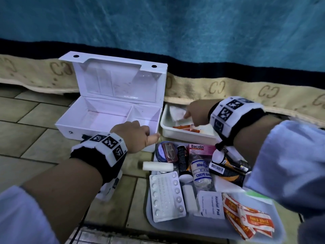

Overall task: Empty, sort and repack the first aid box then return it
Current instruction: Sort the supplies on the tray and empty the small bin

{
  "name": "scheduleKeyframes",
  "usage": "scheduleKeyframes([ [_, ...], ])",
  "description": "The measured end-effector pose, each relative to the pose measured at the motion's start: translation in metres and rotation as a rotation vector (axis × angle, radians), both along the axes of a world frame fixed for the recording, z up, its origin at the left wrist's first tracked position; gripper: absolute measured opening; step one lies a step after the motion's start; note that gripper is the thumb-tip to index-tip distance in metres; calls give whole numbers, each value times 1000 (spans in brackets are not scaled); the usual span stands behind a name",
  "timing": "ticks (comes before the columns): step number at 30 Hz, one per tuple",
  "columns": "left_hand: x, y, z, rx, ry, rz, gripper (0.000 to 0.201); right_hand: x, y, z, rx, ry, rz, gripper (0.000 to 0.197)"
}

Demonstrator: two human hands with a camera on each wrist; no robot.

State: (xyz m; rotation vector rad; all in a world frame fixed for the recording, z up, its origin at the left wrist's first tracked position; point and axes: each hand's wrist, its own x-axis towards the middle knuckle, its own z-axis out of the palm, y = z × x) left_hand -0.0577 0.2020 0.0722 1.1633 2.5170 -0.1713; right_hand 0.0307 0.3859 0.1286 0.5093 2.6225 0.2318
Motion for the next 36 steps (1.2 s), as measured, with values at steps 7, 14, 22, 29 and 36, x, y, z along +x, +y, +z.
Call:
scheduleKeyframes([
  [7, 0, 1, 0, 0, 15, -16, 56, 21, 23, 34, 119, 53, 91, 41],
  [14, -1, 1, -1, 26, 20, -29, 56, 64, 39, 20, 110, 69, 108, 64],
  [22, 2, 2, 1, 8, 11, -24, 51, 124, 56, 30, -142, 392, -24, 53],
  [29, 0, 2, -1, -1, -7, -8, 43, 209, 62, 29, -121, 153, -145, 53],
  [36, 2, 3, 1, 1, -18, 9, 37, 218, 42, 0, -112, 16, -107, 49],
])
